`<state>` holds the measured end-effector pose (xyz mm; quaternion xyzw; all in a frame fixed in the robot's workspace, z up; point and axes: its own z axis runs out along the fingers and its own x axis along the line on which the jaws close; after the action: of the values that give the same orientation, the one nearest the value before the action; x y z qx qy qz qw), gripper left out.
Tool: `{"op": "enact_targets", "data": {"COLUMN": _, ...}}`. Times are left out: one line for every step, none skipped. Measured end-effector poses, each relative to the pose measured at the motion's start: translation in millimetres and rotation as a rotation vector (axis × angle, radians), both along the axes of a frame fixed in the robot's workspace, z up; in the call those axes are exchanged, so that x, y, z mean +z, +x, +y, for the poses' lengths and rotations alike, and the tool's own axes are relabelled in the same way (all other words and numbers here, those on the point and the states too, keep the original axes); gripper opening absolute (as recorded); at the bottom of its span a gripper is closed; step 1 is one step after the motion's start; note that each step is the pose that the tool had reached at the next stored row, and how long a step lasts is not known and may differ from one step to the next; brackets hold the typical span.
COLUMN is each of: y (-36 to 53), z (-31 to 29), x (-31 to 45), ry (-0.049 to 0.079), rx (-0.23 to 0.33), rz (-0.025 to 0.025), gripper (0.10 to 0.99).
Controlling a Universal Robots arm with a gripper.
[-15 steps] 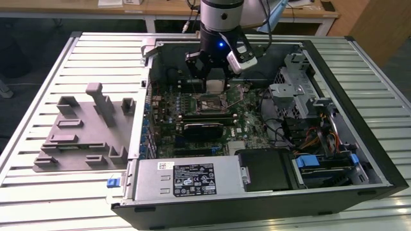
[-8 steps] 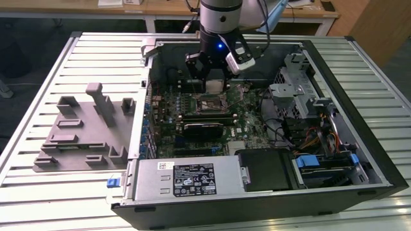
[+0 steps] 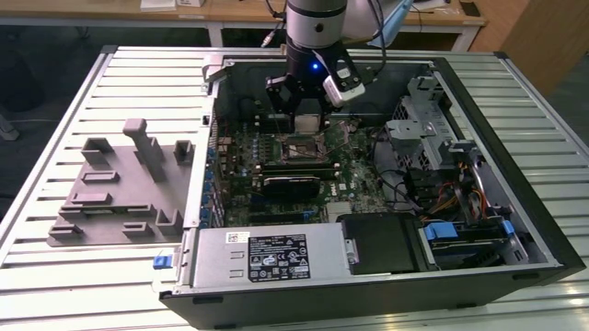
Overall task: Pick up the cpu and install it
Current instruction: 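Place the cpu into insertion slot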
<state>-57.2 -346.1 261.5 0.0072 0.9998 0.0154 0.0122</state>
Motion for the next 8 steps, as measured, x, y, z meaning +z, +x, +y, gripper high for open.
{"op": "enact_targets", "data": {"y": 0.0, "z": 0.0, "x": 0.0, "ry": 0.000, "rx": 0.000, "rz": 0.0000, "gripper": 0.541}}
{"op": "enact_targets", "data": {"y": 0.0, "z": 0.0, "x": 0.0, "ry": 0.000, "rx": 0.000, "rz": 0.0000, "gripper": 0.541}}
{"op": "enact_targets", "data": {"y": 0.0, "z": 0.0, "x": 0.0, "ry": 0.000, "rx": 0.000, "rz": 0.0000, "gripper": 0.541}}
{"op": "enact_targets", "data": {"y": 0.0, "z": 0.0, "x": 0.0, "ry": 0.000, "rx": 0.000, "rz": 0.0000, "gripper": 0.541}}
{"op": "enact_targets", "data": {"y": 0.0, "z": 0.0, "x": 0.0, "ry": 0.000, "rx": 0.000, "rz": 0.0000, "gripper": 0.541}}
{"op": "enact_targets", "data": {"y": 0.0, "z": 0.0, "x": 0.0, "ry": 0.000, "rx": 0.000, "rz": 0.0000, "gripper": 0.541}}
{"op": "enact_targets", "data": {"y": 0.0, "z": 0.0, "x": 0.0, "ry": 0.000, "rx": 0.000, "rz": 0.0000, "gripper": 0.541}}
{"op": "enact_targets", "data": {"y": 0.0, "z": 0.0, "x": 0.0, "ry": 0.000, "rx": -0.001, "rz": 0.0000, "gripper": 0.541}}
